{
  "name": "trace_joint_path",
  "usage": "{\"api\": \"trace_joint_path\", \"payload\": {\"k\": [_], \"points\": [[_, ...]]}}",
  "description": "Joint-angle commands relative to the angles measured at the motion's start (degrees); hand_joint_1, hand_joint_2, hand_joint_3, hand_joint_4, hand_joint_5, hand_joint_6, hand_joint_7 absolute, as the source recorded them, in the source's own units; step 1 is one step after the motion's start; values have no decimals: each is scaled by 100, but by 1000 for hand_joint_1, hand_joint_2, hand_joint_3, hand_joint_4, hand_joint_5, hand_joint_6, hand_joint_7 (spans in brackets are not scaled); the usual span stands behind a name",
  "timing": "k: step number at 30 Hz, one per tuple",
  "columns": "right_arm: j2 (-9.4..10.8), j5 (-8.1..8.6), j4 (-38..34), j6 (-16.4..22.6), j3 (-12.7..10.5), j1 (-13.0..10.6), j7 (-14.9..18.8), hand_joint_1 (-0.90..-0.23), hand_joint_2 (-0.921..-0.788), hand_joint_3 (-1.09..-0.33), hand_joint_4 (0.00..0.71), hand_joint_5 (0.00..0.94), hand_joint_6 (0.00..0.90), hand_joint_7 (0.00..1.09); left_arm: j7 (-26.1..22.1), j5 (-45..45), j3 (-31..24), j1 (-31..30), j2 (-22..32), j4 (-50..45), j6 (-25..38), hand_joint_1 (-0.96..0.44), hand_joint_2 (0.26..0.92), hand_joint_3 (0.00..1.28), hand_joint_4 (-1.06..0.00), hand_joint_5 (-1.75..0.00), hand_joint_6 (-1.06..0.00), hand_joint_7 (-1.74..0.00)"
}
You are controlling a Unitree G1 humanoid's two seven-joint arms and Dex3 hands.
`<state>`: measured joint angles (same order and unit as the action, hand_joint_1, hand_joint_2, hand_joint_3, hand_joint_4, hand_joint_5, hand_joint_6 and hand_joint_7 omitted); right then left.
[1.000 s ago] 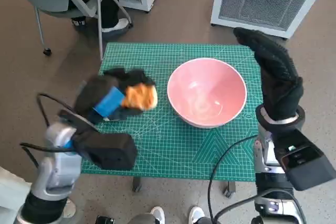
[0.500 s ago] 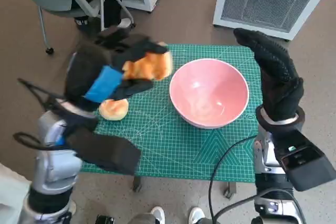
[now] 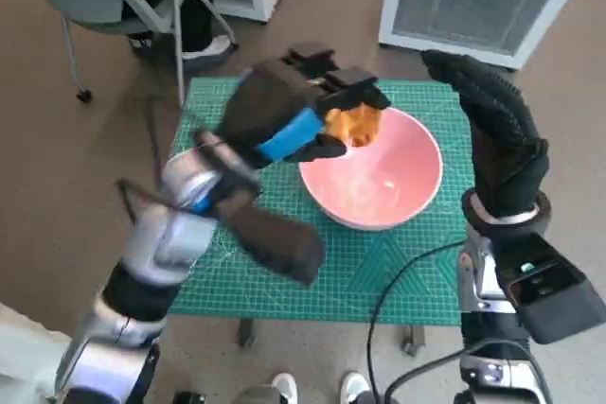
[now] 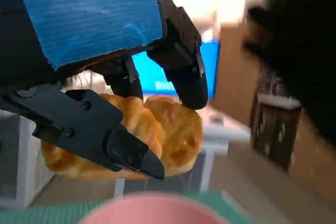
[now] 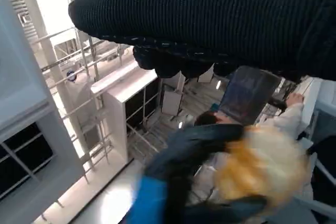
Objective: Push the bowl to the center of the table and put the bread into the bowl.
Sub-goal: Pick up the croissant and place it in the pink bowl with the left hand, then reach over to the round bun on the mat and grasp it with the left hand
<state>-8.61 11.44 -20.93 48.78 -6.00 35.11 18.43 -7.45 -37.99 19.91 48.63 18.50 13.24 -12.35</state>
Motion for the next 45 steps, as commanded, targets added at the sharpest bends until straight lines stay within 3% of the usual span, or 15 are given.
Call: {"api": "trace_joint_path", "payload": {"k": [1,9,13,14,15,16,17,19,22,26,33,45], "points": [[20,0,59,-104,-4,-135,-51,-539,-921,-722,314,9,0,778,302,-179,266,460,-240,1022,-227,1,920,97,-633,-1250,-616,-1146],[-19,-59,228,-195,-25,-227,-104,-541,-921,-721,314,8,0,778,371,-210,600,1005,-514,2577,-591,1,921,145,-574,-1337,-572,-1166],[-44,-118,280,-209,-45,-262,-151,-542,-921,-719,314,8,0,772,33,-69,699,1187,-564,3133,-833,1,921,242,-448,-1408,-473,-1325],[-49,-132,290,-211,-47,-267,-164,-542,-921,-718,314,8,0,769,-93,-29,717,1221,-567,3227,-879,-67,921,267,-392,-1262,-446,-1375],[-56,-148,301,-213,-52,-274,-179,-542,-921,-717,314,8,0,765,-283,32,732,1262,-573,3338,-916,-165,921,301,-372,-936,-411,-1445],[-59,-161,310,-215,-54,-278,-192,-542,-921,-717,315,8,-1,761,-409,74,739,1294,-577,3423,-949,-164,918,241,-338,-629,-332,-1123],[-65,-175,317,-215,-58,-282,-204,-542,-921,-717,315,8,-1,760,-586,140,736,1328,-586,3507,-963,-163,919,215,-332,-508,-330,-960],[-72,-199,327,-211,-66,-288,-226,-540,-921,-717,315,8,0,754,-894,280,711,1391,-599,3650,-997,-210,920,145,-260,-210,-318,-474],[-76,-233,338,-210,-77,-293,-258,-539,-921,-716,316,8,0,749,-1279,490,641,1453,-587,3773,-1063,-285,921,109,-190,-69,-289,-220],[-69,-294,351,-207,-88,-302,-310,-541,-921,-716,316,8,1,743,-1624,760,516,1410,-482,3690,-1140,-339,921,97,-138,-18,-271,-114],[-46,-339,332,-186,-77,-296,-371,-541,-921,-716,316,7,4,737,-1634,1079,199,1061,-46,3107,-1498,-361,921,87,-126,-7,-278,-75],[-49,-270,311,-164,-58,-312,-354,-543,-921,-714,317,7,9,729,-1964,1873,-780,280,1295,1482,-1881,-336,918,33,-219,-27,-347,-73]]}}
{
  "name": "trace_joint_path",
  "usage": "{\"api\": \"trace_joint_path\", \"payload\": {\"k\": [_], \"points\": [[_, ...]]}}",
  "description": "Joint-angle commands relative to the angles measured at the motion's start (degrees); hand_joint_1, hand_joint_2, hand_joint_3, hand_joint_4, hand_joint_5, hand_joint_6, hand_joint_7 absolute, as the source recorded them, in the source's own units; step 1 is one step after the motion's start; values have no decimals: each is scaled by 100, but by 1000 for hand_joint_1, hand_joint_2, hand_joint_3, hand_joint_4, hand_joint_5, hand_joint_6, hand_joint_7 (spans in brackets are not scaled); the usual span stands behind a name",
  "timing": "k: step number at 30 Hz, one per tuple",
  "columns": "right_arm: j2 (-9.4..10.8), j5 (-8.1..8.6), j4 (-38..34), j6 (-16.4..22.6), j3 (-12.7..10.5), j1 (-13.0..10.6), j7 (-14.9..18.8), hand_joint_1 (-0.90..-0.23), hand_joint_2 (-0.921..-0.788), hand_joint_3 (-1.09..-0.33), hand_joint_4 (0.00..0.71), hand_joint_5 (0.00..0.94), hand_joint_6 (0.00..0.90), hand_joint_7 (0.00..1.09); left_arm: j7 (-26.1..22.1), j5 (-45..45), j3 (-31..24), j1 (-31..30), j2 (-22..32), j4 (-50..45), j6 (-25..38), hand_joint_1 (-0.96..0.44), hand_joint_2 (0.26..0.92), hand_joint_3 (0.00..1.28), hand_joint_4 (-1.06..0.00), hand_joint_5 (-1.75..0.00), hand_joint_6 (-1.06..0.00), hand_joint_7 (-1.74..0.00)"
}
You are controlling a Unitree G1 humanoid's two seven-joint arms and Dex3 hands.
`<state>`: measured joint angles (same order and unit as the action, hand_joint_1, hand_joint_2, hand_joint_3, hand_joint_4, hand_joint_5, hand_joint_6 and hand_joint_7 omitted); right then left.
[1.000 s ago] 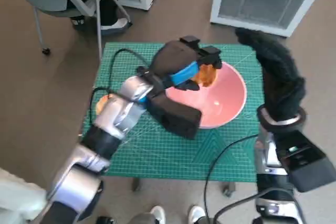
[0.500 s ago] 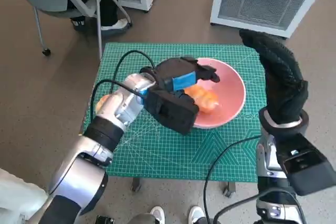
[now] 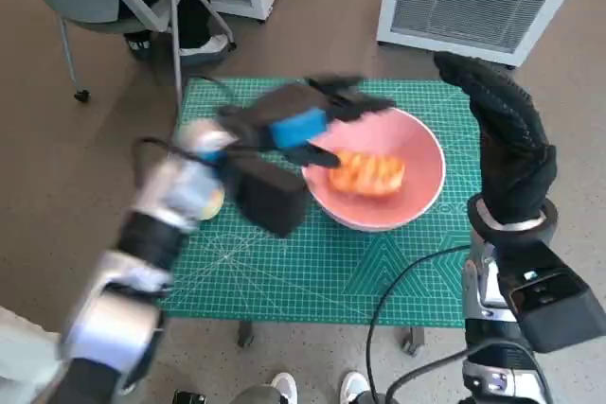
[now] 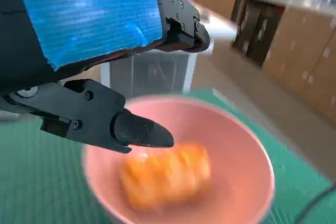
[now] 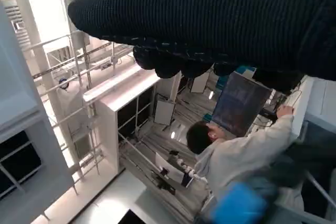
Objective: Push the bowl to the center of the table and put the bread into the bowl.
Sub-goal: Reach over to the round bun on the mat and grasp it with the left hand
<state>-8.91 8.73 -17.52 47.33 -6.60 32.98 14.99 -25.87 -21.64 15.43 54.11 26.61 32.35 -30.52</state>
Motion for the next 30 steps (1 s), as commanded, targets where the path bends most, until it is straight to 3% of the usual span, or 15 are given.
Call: {"api": "trace_joint_path", "payload": {"k": [1,15,30], "points": [[-17,11,-26,-21,8,-96,-2,-544,-921,-713,318,7,9,729,-149,296,-428,-348,610,-534,-61,-335,917,31,-223,-28,-350,-73],[19,100,-185,37,59,9,68,-537,-921,-716,317,6,10,720,-501,341,-1128,-1398,1777,-1714,815,-282,914,8,-279,-27,-399,-72],[-6,184,-394,108,99,143,218,-546,-921,-723,317,5,7,727,-640,279,-1056,-2037,2010,-1542,1083,-291,916,10,-287,-9,-408,-38]]}}
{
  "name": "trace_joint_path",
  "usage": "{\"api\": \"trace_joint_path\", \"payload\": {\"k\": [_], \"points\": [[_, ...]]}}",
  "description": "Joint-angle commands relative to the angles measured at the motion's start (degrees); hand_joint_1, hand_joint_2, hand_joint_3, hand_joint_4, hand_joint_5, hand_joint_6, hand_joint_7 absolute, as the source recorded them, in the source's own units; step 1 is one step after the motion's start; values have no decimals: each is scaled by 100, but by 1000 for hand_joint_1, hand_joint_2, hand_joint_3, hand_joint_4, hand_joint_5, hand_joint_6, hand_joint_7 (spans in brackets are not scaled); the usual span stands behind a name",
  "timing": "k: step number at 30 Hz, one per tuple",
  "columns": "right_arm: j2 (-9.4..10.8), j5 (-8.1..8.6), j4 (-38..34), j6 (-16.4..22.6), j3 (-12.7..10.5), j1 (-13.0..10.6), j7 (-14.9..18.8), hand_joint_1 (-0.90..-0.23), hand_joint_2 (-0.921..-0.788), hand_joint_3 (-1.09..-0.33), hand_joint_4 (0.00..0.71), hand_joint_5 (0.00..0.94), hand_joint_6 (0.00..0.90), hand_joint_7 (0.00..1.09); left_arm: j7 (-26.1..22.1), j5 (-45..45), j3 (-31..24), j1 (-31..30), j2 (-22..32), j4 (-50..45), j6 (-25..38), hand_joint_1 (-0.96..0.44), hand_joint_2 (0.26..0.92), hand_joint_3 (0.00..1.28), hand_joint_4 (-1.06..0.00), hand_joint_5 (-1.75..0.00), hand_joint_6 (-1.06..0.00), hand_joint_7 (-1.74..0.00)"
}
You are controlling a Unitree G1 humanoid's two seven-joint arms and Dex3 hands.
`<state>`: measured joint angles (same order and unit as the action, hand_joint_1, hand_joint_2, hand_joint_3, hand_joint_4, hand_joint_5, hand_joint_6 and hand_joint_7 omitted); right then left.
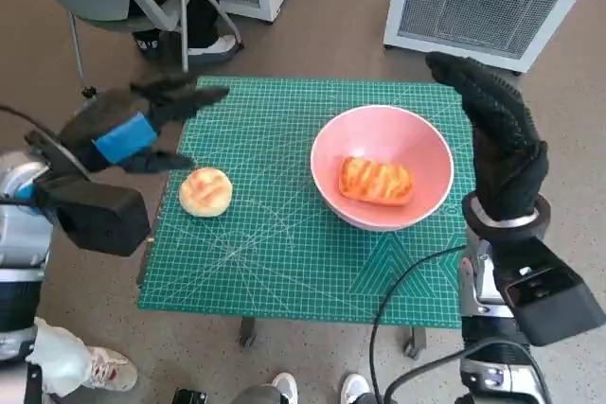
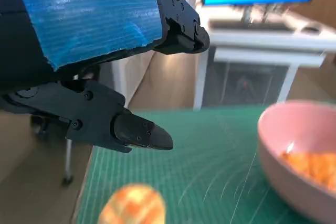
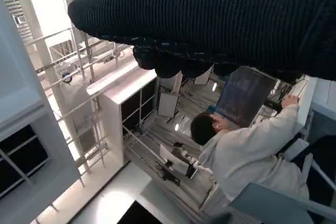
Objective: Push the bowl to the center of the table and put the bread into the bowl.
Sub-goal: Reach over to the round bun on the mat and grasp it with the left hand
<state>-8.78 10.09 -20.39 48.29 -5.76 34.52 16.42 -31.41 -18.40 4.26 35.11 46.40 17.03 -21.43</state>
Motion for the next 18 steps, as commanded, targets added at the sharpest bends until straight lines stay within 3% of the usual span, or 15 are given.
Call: {"api": "trace_joint_path", "payload": {"k": [1,18], "points": [[-25,40,-111,13,16,-4,78,-546,-921,-724,317,5,6,727,-106,-70,96,-159,13,-16,233,-289,917,11,-284,-8,-406,-36],[-146,-48,-37,-56,4,6,101,-546,-921,-744,317,4,-1,741,-245,-585,806,96,-351,655,744,-194,920,13,-251,0,-376,-2]]}}
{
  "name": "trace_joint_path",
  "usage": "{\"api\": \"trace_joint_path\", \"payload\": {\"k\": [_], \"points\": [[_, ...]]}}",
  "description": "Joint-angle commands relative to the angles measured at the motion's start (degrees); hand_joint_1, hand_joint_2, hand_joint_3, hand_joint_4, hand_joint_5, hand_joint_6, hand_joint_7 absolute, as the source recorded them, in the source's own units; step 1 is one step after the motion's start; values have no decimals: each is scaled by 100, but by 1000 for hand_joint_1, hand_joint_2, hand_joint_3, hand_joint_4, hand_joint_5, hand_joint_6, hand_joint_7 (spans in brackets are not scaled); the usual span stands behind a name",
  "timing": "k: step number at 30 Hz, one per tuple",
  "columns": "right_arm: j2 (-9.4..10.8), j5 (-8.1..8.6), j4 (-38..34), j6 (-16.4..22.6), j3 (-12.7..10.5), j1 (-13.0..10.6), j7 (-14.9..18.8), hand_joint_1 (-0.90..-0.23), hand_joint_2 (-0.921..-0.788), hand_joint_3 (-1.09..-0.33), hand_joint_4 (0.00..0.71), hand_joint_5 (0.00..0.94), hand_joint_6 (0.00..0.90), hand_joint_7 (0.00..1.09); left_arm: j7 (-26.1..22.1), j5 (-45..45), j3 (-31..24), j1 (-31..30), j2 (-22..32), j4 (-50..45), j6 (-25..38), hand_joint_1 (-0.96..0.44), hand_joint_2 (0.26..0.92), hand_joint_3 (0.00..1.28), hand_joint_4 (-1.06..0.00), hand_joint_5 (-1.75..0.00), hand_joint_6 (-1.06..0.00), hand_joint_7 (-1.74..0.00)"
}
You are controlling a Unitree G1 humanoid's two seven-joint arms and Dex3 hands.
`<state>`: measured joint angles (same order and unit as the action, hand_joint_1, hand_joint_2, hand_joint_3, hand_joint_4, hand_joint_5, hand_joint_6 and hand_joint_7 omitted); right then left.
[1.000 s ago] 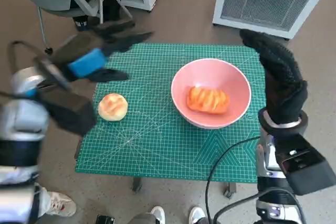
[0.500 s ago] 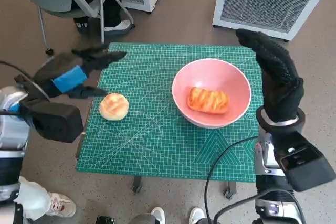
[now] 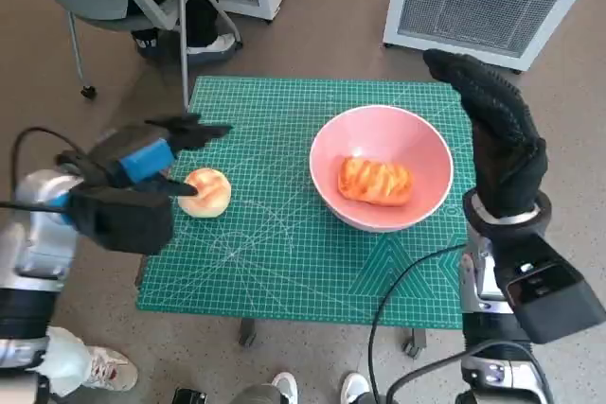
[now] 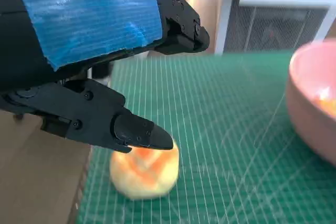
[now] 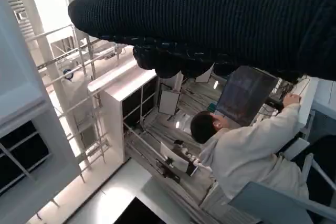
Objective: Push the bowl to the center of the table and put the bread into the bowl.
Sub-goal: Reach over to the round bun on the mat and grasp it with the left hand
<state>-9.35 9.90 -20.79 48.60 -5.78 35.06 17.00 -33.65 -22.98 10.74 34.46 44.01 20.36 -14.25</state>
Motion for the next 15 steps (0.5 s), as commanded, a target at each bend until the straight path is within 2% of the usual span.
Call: {"api": "trace_joint_path", "payload": {"k": [1,10,15], "points": [[-98,-36,18,-100,4,-54,37,-546,-921,-744,317,4,-1,741,-16,-148,214,209,-155,472,9,-194,920,13,-250,0,-375,-2],[-143,63,122,-196,7,-99,63,-542,-921,-746,318,4,-1,741,18,-327,578,637,-471,1723,-132,-186,920,7,-217,0,-339,0],[-164,56,195,-207,2,-143,57,-542,-921,-745,318,4,-1,741,86,-569,846,971,-704,2580,32,-186,921,19,-204,-1,-325,0]]}}
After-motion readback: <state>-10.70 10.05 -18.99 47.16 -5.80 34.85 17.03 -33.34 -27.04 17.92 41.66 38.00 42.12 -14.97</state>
